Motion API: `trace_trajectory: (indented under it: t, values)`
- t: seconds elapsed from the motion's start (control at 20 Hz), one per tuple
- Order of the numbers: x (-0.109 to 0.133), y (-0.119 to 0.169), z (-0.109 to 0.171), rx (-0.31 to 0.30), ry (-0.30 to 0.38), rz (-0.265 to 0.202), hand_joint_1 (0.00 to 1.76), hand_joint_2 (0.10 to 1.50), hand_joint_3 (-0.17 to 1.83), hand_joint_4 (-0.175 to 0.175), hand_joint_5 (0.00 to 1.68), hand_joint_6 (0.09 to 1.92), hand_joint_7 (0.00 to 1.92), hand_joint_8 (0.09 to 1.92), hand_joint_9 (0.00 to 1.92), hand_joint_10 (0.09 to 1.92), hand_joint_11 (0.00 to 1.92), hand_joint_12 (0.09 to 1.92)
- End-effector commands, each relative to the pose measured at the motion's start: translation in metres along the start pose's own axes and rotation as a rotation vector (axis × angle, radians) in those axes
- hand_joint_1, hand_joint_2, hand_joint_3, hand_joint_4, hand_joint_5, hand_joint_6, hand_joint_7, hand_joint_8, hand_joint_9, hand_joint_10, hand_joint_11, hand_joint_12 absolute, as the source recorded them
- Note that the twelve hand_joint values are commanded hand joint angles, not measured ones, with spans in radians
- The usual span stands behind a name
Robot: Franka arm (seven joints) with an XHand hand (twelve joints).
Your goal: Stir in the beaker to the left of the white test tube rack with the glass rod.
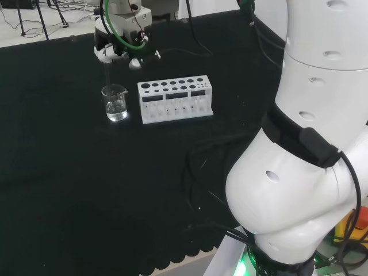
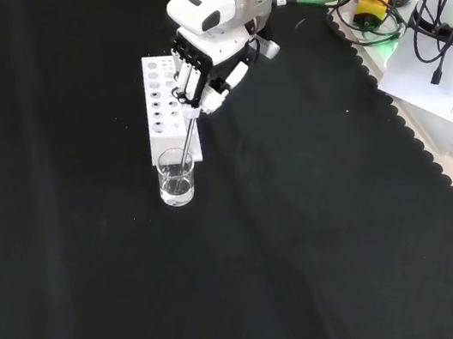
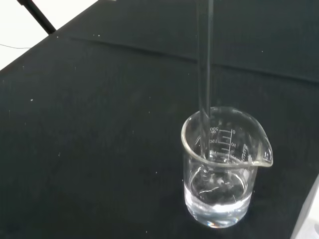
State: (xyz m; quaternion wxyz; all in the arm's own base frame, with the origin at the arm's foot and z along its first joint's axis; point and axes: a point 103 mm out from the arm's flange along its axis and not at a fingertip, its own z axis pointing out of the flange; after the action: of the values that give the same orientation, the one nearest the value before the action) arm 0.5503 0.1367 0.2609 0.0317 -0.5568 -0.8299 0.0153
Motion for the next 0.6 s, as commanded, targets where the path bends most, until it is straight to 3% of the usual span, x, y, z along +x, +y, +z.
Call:
trace_trajectory:
  t: [0.05,0.6]
  values:
    - [-0.014,0.01,-0.003,-0.008,0.034,0.011,1.3,1.12,-0.17,-0.175,1.35,0.09,1.12,1.11,1.64,0.83,1.72,0.38]
    - [-0.042,-0.011,-0.009,-0.005,-0.004,0.059,1.3,1.12,-0.17,-0.175,1.35,0.09,1.12,1.11,1.64,0.83,1.72,0.38]
